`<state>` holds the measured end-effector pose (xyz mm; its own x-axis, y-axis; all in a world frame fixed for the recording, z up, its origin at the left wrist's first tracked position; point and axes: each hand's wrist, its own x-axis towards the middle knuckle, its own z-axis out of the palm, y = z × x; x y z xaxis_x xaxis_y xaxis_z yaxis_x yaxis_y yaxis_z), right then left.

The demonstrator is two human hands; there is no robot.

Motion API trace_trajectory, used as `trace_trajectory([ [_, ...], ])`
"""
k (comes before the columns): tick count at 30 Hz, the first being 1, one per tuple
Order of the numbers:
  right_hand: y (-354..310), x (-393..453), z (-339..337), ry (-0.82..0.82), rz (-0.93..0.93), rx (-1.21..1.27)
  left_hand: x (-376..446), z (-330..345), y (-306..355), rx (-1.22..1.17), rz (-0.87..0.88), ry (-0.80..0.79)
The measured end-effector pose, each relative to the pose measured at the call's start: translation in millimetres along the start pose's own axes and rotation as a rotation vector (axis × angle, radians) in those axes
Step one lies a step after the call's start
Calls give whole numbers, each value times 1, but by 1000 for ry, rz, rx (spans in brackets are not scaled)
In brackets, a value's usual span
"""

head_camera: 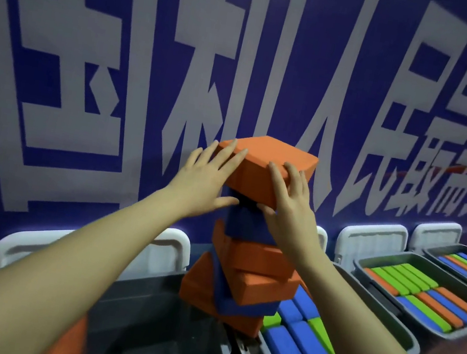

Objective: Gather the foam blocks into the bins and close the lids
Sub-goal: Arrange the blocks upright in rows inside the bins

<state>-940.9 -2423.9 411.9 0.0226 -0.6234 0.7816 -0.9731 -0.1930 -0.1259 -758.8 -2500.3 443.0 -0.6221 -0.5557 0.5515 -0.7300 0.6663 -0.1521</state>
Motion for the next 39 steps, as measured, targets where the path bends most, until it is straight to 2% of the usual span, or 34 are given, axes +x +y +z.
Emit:
trace_trajectory([
  [5, -14, 6, 2, 44, -196, 139, -13, -15, -31, 211, 148, 268],
  [8, -33, 11, 8, 37, -248, 203, -30, -20, -55, 306, 275, 384],
  [12, -51, 19, 14, 11, -336, 261, -51, -31, -78, 396, 307, 445],
  [15, -53, 16, 23, -4, -315, 261, -65, -29, -81, 423, 316, 449],
  [17, -42, 10, 30, -29, -242, 202, -74, -19, -76, 381, 213, 440],
  [19, -20, 0, 39, -83, -143, 63, -81, -8, -68, 286, 25, 409],
  [22, 7, -17, 46, -178, -69, -138, -89, 11, -55, 224, -193, 277],
  [24, 14, -24, 50, -211, -85, -240, -91, 24, -46, 220, -257, 219],
  [29, 11, -20, 58, -228, -82, -341, -89, 50, -27, 178, -361, 191],
  [33, 4, -16, 55, -137, -152, -368, -89, 50, -28, 198, -374, 225],
  [39, -42, 5, 48, 173, -323, -230, -112, 23, -51, 228, -430, 310],
])
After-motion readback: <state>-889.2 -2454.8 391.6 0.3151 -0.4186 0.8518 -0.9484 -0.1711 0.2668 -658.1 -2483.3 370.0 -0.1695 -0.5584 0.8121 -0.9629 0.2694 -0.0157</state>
